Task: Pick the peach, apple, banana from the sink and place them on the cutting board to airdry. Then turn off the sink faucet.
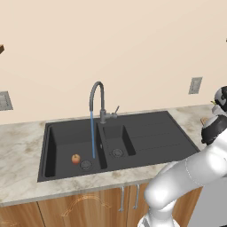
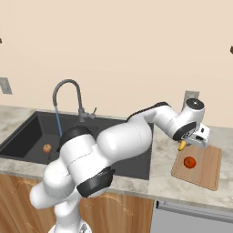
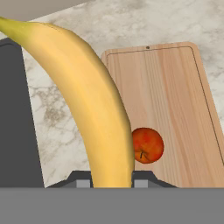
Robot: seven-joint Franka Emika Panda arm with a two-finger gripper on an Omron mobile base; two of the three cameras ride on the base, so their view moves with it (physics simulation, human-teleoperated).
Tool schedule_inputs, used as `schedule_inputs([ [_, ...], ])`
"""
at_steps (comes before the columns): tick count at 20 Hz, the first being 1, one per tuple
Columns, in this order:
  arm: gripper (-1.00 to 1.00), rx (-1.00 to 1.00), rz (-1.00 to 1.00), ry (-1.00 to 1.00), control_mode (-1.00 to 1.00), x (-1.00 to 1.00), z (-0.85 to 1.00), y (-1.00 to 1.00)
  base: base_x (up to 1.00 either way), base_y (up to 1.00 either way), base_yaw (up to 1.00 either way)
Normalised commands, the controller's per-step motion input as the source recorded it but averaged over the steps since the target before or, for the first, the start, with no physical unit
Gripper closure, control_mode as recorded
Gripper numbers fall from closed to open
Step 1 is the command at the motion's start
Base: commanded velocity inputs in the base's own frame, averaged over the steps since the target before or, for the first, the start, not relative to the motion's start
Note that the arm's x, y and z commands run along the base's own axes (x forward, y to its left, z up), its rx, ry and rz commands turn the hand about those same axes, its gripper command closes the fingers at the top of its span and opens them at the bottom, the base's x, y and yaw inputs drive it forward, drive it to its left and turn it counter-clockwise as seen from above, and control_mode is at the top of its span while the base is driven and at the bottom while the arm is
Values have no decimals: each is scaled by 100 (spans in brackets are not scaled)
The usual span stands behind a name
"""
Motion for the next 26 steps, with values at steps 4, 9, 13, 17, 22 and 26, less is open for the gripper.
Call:
schedule_inputs([
  [4, 100, 0, 0, 0, -100, 6, -10, -8, 0, 0, 0],
  [9, 100, 0, 0, 1, -100, 4, -16, -2, 0, 0, 0],
  [13, 100, 0, 0, 2, -100, 5, -18, 0, 0, 0, 0],
  [17, 100, 0, 0, 3, -100, 1, -14, 0, 0, 0, 0],
  [22, 100, 0, 0, 4, -100, 2, -14, 0, 0, 0, 0],
  [26, 100, 0, 0, 4, -100, 6, -13, 0, 0, 0, 0],
])
